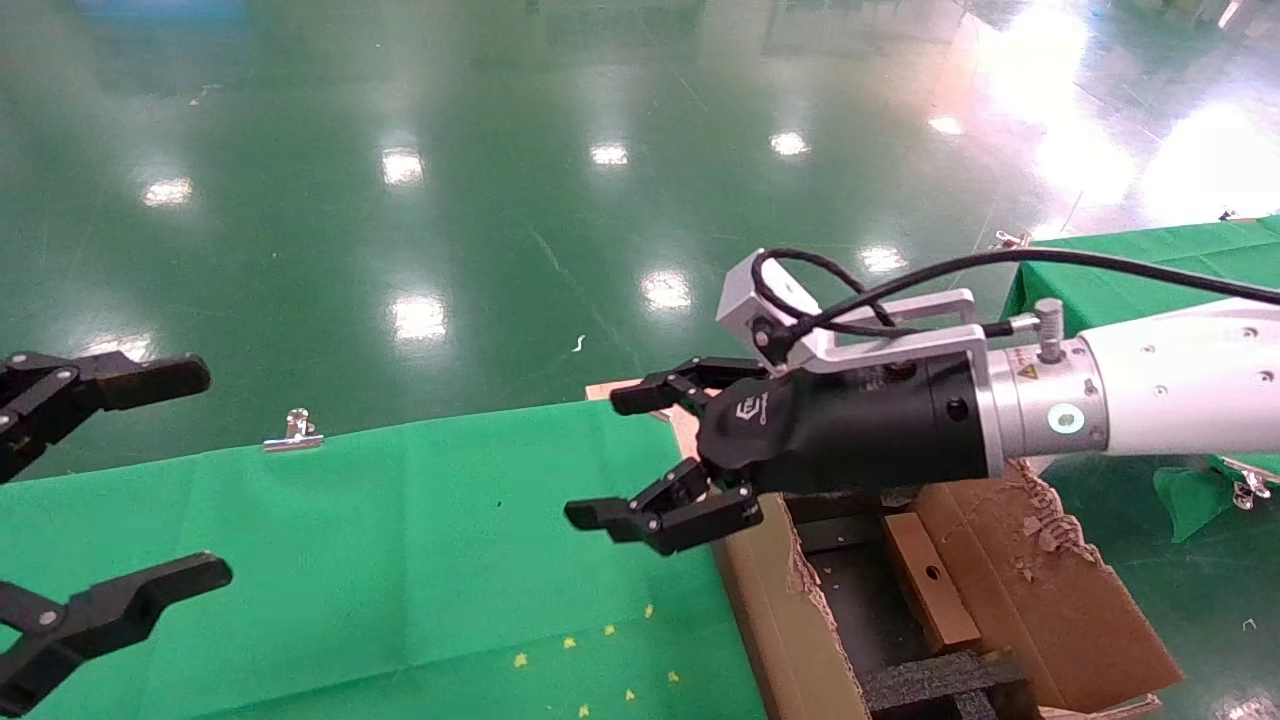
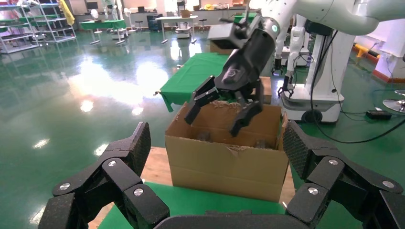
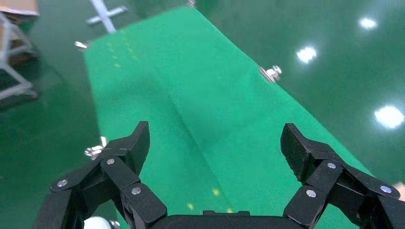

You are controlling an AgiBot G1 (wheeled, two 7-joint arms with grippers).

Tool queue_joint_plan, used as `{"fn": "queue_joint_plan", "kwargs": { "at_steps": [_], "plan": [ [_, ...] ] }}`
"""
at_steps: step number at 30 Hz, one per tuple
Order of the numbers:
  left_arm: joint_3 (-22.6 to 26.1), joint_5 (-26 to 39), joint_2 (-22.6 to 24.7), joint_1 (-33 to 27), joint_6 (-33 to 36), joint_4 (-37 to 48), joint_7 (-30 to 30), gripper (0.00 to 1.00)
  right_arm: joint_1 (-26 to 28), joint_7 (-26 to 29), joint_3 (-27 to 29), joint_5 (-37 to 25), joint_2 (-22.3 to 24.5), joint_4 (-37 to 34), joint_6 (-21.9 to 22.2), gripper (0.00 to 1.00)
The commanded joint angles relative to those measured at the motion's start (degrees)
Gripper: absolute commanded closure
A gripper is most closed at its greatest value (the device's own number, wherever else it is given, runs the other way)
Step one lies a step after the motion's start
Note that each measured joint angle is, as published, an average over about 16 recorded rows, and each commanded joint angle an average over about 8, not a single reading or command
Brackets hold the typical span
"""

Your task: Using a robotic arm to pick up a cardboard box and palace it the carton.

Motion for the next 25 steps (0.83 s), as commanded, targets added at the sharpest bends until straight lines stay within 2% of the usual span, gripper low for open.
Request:
{"fn": "queue_joint_plan", "kwargs": {
  "at_steps": [1,17,25],
  "plan": [
    [0.0,0.0,0.0,0.0,0.0,0.0,0.0,0.0,-1.58,-2.2,2.11,1.55,-0.29,-0.16,-1.16,0.0],
    [0.0,0.0,0.0,0.0,0.0,0.0,0.0,0.0,-14.15,-19.67,18.82,13.81,-2.58,-1.46,-10.36,0.0],
    [0.0,0.0,-0.01,0.01,-0.01,0.02,0.0,0.0,-17.82,-24.44,23.74,17.4,-3.24,-1.82,-13.01,0.0]
  ]
}}
